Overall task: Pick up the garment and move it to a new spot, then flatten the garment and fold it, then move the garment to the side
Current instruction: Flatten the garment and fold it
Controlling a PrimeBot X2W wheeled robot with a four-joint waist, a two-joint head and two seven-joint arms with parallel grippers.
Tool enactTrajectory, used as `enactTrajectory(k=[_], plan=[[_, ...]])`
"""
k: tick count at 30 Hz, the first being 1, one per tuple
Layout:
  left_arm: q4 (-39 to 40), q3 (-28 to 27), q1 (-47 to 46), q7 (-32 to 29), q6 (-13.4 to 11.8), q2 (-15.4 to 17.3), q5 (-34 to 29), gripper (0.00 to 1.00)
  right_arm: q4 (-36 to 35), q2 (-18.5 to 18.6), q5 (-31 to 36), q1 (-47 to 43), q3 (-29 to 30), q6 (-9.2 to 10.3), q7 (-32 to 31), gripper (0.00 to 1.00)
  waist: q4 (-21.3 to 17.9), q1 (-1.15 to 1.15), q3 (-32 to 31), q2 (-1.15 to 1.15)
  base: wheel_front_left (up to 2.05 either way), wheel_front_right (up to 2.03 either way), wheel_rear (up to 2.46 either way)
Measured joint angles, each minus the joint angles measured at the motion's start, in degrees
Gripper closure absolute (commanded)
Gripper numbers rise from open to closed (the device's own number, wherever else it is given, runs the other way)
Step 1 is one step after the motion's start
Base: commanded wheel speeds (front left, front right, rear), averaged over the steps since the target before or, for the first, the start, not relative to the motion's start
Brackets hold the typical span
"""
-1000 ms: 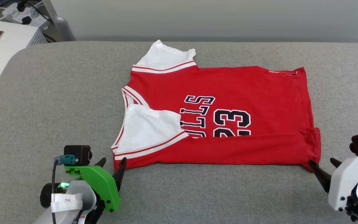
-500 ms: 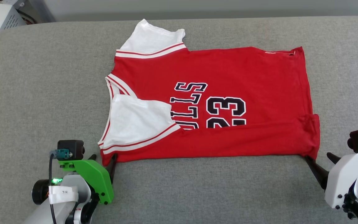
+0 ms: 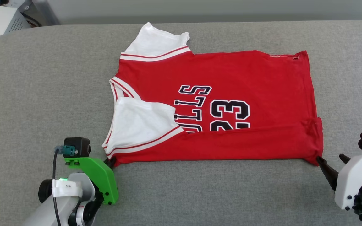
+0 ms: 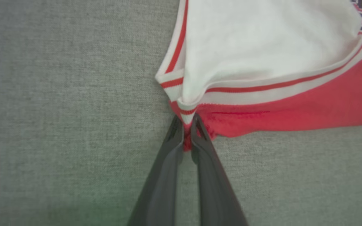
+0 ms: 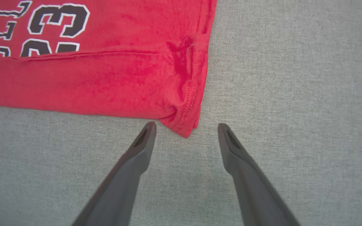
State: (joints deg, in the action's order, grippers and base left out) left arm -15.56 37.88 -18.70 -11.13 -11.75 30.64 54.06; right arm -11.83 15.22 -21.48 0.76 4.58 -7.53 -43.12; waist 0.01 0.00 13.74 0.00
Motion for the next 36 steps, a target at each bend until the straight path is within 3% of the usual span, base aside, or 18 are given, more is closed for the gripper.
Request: enactTrajectory(k=[9, 14, 26, 27, 28, 29, 30, 36], plan=[[9.14, -0.09, 1.93, 1.01, 0.31, 0.99, 0.87, 1.0, 5.2, -1.94, 5.05, 1.56, 1.68, 0.0, 1.24, 0.0, 2.54, 0.0, -1.81, 0.0, 0.0, 0.0, 0.0], [15.79, -0.73, 1.94, 1.08, -1.55, 2.65, 0.33, 1.0, 10.6, -4.02, 7.71, 4.46, 4.23, 0.0, 2.81, 0.0, 3.88, 0.0, -0.93, 0.0, 0.0, 0.0, 0.0], [18.82, -0.67, 1.97, 1.08, -2.37, 3.36, -1.15, 1.0, 16.57, -5.3, 9.34, 7.08, 4.83, 0.0, 3.11, 0.0, 4.69, 0.0, 1.21, 0.0, 0.0, 0.0, 0.0], [18.81, -0.64, 1.97, 1.08, -2.37, 3.37, -1.15, 1.0, 16.77, -5.28, 9.22, 7.2, 4.8, 0.0, 3.11, 0.04, 4.71, 0.0, 1.32, 0.0, 0.0, 0.0, 0.0], [18.8, -0.59, 1.97, 1.08, -2.37, 3.37, -1.15, 1.0, 17.0, -5.26, 9.09, 7.42, 4.81, 0.0, 3.11, 0.5, 4.74, 0.0, 1.46, 0.0, 0.0, 0.0, 0.0], [18.74, -0.58, 1.97, 1.08, -2.37, 3.37, -1.15, 1.0, 17.2, -5.25, 9.0, 7.68, 4.83, 0.0, 3.11, 0.87, 4.76, 0.0, 1.57, 0.0, 0.0, 0.0, 0.0], [18.67, -0.58, 1.97, 1.08, -2.36, 3.37, -1.15, 1.0, 17.4, -5.2, 8.91, 7.83, 4.79, 0.0, 3.11, 1.0, 4.78, 0.0, 1.66, 0.0, 0.0, 0.0, 0.0], [17.39, -0.25, 1.97, 1.08, -2.21, 3.42, -1.15, 1.0, 19.08, -4.5, 8.28, 8.32, 4.17, -0.01, 3.68, 1.0, 4.86, 0.0, 1.25, 0.0, 0.0, 0.0, 0.0]])
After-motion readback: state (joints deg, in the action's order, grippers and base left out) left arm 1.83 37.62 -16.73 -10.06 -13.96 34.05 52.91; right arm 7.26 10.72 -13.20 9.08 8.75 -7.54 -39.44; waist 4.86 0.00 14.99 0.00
